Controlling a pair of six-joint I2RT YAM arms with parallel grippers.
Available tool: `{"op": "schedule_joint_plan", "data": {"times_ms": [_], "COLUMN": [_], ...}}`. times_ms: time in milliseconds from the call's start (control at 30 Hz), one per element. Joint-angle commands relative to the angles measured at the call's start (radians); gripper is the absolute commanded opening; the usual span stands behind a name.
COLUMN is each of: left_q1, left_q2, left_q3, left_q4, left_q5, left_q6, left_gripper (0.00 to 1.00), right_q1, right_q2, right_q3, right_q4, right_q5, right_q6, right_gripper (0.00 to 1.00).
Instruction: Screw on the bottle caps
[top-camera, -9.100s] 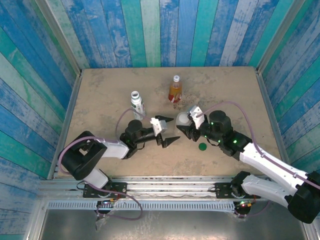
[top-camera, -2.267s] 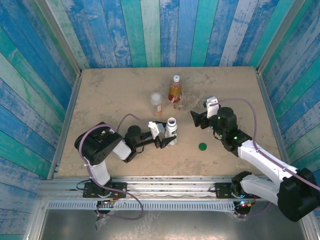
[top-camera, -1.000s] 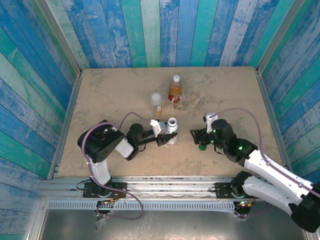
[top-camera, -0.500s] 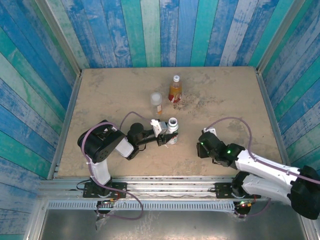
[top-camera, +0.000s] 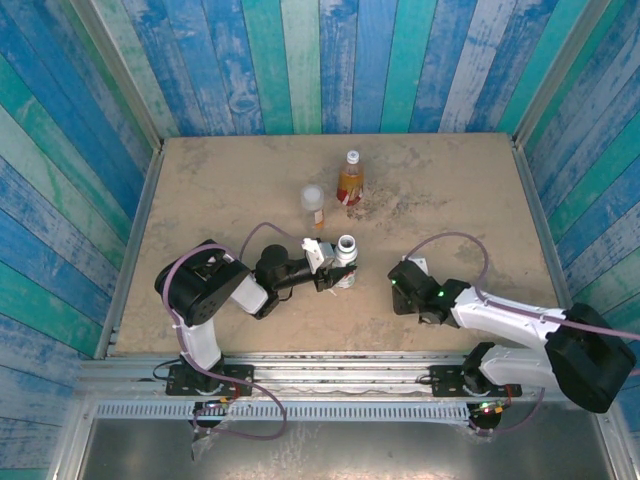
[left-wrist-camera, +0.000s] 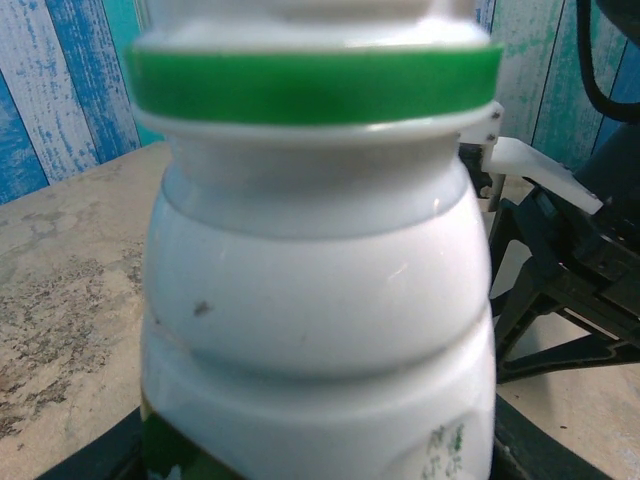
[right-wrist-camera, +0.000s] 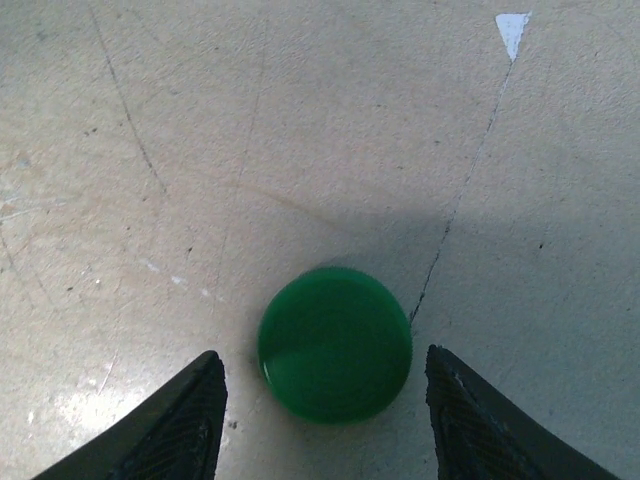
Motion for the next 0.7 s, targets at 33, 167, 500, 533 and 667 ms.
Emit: {"op": "schedule_joint_plan", "data": {"times_ms": [33,167,500,533,667], "left_q1": [-0.003,-0.003,-0.002,-0.003,-0.003], "left_q2": [-0.003,-0.003,-0.005,-0.005,-0.006], "left_q3": [0.003,0.006,0.009,0.008,0.008], "left_q4": [-0.067,-0.072,-0.085,-0.084,-0.08], "left_q5": [0.008,0.01,0.016,0.017,0.018], "left_q6": [0.026,0.025,0.026,0.027,0.026], "left_gripper": [0.56,0.56,0.56,0.56,0.56], "right_q1": [-0.024,-0.042,-0.049,-0.049,-0.049], "right_q2": [0.009,0.016,0.057,0.057,0.056], "right_q3": [0.014,0.007,0.01,0.01,0.011], "right_q4": [0.021,0.039,0.06,0.06,0.056], "right_q5": [-0.013,-0.03,-0.052,-0.052,-0.046], "right_q6": [-0.009,-0.018,-0.031,-0.032,-0.037], "right_gripper": [0.51,0.47,0.44,0.44,0.42]}}
